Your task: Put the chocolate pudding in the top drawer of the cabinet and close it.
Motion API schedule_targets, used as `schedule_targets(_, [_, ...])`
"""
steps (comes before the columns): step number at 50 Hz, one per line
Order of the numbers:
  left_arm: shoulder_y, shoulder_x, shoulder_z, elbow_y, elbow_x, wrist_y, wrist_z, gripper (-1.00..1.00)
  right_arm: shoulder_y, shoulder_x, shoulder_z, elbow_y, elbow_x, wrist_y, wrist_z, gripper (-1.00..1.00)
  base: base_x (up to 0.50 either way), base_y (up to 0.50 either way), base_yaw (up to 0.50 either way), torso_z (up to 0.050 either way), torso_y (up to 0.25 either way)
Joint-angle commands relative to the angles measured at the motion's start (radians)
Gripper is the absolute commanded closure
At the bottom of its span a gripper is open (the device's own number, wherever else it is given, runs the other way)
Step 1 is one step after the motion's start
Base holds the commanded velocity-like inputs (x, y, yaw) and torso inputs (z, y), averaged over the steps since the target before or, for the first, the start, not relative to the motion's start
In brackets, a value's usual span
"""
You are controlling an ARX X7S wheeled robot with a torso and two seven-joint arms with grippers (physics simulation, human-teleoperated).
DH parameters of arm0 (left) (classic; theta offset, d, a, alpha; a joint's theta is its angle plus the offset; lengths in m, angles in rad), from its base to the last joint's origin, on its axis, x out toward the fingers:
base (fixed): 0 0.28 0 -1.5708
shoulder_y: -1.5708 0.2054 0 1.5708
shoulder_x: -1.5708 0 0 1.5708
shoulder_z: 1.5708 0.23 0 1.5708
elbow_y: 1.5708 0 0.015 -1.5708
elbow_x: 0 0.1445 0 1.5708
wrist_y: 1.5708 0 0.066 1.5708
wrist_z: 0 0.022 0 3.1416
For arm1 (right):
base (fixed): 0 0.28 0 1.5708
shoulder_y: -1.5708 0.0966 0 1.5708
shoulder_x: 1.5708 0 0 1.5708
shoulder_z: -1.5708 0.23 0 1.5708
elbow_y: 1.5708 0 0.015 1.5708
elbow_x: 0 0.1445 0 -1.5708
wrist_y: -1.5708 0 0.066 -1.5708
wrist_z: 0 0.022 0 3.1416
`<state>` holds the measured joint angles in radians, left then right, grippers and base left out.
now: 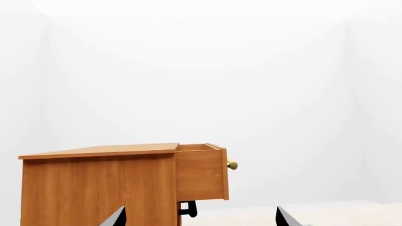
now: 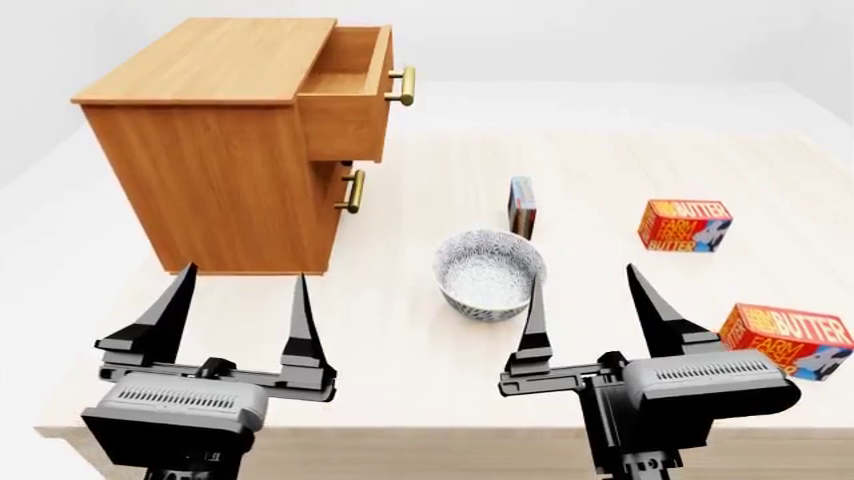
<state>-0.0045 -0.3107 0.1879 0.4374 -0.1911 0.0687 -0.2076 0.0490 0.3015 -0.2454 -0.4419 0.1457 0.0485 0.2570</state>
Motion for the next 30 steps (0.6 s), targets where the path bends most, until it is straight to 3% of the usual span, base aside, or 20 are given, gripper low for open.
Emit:
schedule_targets(1, [-0.003, -0.004, 0.006, 0.001, 0.005, -0.005, -0.005, -1.0, 0.002, 0.005, -0.005, 0.0, 0.0, -0.001, 0.002, -1.0, 0.05, 0.0, 0.0, 0.0, 0.0])
schedule_targets(30, [-0.001, -0.012, 0.016, -0.001, 0.008, 0.002, -0.017, -1.0, 0.005, 0.013, -0.015, 0.011, 0.008, -0.008, 0.008, -1.0, 0.1, 0.0, 0.0, 0.0, 0.0])
